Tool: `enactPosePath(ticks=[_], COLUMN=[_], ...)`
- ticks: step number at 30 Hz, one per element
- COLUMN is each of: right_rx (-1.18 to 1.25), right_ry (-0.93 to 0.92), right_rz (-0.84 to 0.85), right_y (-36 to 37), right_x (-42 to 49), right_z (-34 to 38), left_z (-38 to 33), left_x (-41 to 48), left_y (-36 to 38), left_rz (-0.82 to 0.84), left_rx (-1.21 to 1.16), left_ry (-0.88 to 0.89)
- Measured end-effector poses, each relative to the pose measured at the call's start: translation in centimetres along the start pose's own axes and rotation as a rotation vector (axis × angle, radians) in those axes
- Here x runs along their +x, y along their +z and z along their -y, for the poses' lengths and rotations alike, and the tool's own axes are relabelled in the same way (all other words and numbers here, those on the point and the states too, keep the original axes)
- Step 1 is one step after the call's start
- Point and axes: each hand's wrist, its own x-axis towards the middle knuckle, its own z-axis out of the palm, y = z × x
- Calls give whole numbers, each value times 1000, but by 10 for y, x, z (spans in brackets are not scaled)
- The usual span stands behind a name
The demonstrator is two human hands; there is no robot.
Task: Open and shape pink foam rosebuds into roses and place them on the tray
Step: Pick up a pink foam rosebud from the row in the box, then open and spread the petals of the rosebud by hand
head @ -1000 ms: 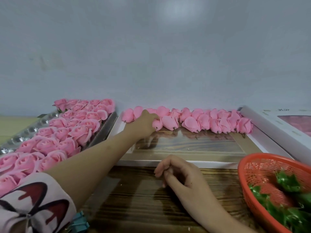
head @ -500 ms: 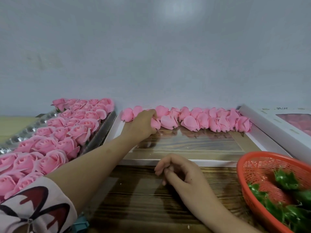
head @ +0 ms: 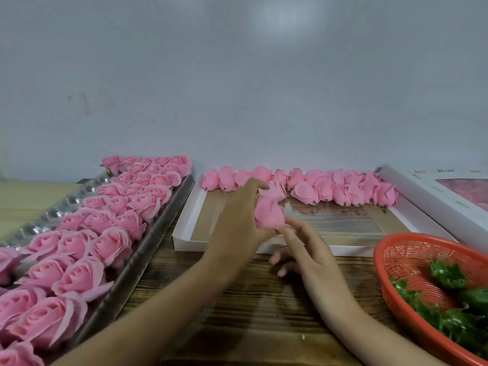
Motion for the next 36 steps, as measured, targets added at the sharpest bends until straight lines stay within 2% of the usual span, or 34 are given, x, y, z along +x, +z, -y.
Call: enactPosePath(ticks=[8, 13, 22, 26, 31, 36], right_rx=[-212, -311, -202, -179, -185, -98], right_ry=[-95, -83, -84, -104, -117, -90], right_rz=[141, 215, 155, 133, 94, 134], right_y=[-4, -5, -5, -5, -6, -7], right_x=[-3, -5, -3, -4, -4, -4], right_z=[-1, -4, -6, -5, -5, -2], left_z=[1, 2, 2, 2, -3, -6], left_x=[-63, -73, -71, -71, -70, -67], left_y=[-4, -4, -5, -6, -8, -7], left_rz=[18, 4, -22, -81, -22, 6], left_rx=[24, -34, -23, -155, -382, -544], left_ry=[-21, -50, 16, -114, -165, -224])
